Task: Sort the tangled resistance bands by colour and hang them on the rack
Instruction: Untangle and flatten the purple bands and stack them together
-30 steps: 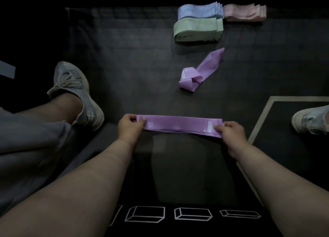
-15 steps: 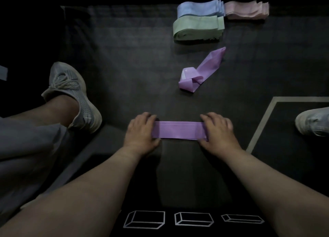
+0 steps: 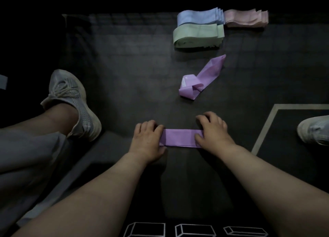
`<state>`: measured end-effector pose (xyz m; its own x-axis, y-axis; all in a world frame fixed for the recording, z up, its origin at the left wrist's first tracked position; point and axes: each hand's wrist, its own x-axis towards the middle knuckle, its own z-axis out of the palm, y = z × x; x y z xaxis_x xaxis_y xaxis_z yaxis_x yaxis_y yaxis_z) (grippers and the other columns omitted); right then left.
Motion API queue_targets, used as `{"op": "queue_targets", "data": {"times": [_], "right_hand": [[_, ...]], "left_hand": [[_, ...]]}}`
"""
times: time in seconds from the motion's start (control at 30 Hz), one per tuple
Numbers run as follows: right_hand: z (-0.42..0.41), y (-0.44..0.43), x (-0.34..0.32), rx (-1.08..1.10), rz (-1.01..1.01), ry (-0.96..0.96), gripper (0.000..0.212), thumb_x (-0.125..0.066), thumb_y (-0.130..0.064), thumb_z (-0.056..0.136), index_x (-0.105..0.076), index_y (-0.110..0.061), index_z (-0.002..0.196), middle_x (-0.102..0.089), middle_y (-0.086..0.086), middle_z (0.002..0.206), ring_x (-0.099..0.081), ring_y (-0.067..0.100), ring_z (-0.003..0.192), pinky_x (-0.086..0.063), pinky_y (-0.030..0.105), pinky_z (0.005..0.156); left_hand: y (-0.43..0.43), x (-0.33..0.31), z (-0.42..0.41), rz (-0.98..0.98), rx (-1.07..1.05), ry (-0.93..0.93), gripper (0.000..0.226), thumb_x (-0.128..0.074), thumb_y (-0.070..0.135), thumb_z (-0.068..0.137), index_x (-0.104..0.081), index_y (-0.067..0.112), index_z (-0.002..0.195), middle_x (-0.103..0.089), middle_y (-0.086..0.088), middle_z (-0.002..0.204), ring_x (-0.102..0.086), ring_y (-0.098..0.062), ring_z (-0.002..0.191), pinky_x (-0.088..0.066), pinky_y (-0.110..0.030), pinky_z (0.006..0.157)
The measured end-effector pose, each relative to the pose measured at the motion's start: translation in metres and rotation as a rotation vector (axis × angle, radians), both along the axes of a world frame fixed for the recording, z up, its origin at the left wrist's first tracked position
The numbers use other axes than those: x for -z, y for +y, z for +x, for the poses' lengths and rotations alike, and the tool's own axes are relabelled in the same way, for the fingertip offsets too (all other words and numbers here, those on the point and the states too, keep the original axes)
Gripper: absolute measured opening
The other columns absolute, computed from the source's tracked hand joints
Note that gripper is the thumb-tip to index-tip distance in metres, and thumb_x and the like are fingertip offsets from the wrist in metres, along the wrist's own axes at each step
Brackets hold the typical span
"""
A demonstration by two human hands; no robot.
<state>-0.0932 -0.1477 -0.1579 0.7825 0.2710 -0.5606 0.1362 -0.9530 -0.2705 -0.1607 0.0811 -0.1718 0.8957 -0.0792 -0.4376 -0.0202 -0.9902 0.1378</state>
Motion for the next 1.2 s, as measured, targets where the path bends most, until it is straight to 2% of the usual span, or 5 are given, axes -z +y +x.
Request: {"op": "queue_targets", "data": {"times": [0.23, 0.43, 0.73, 1.0, 1.2], "right_hand": [[0.066, 0.058, -0.001, 0.521, 0.433, 0.214, 0.05, -0.068, -0.038, 0.088, -0.058, -0.035, 0.136, -0.035, 0.008, 0.154, -0.042, 0.026, 0.136, -0.033, 0.042, 0.118], [0.076, 0.062, -0.018, 0.808, 0.678, 0.064, 0.018, -0.074, -0.016, 0.087, -0.074, -0.016, 0.105, -0.072, 0.002, 0.1, -0.069, 0.02, 0.098, -0.057, 0.041, 0.093], [0.097, 0.035, -0.139, 0.61, 0.937, -0.353, 0.024, -0.06, 0.013, 0.077, -0.055, -0.01, 0.082, -0.051, -0.006, 0.068, -0.044, -0.004, 0.056, -0.04, 0.018, 0.061], [0.071, 0.024, -0.329, 0.399, 1.253, -0.031, 0.022, -0.059, 0.006, 0.079, -0.064, -0.01, 0.093, -0.055, 0.004, 0.07, -0.052, 0.01, 0.059, -0.044, 0.022, 0.056], [0.021, 0.006, -0.429, 0.248, 1.522, 0.175, 0.034, -0.056, -0.002, 0.07, -0.065, -0.013, 0.101, -0.061, 0.0, 0.081, -0.058, 0.016, 0.072, -0.048, 0.034, 0.07]], "left_hand": [[-0.017, -0.011, 0.018, -0.144, -0.171, -0.053, 0.058, -0.057, 0.05, 0.087, -0.052, 0.024, 0.138, -0.044, -0.005, 0.14, -0.039, -0.025, 0.133, -0.019, -0.036, 0.113], [-0.026, -0.028, 0.038, -0.226, -0.273, -0.064, 0.056, -0.056, 0.045, 0.092, -0.048, 0.023, 0.143, -0.044, -0.003, 0.141, -0.038, -0.022, 0.135, -0.02, -0.035, 0.113], [-0.05, -0.113, 0.071, -0.561, -0.56, -0.123, 0.046, -0.059, 0.03, 0.093, -0.055, 0.023, 0.138, -0.054, -0.001, 0.138, -0.05, -0.02, 0.13, -0.031, -0.036, 0.115], [-0.05, -0.269, 0.078, -1.187, -0.43, -0.224, 0.08, -0.07, 0.02, 0.071, -0.044, 0.033, 0.146, -0.046, 0.008, 0.148, -0.044, -0.007, 0.132, -0.043, -0.031, 0.108], [-0.05, -0.346, 0.051, -1.243, -0.334, -0.393, 0.028, -0.068, -0.001, 0.087, -0.069, 0.012, 0.112, -0.073, -0.013, 0.109, -0.067, -0.015, 0.095, -0.056, -0.048, 0.093]]}}
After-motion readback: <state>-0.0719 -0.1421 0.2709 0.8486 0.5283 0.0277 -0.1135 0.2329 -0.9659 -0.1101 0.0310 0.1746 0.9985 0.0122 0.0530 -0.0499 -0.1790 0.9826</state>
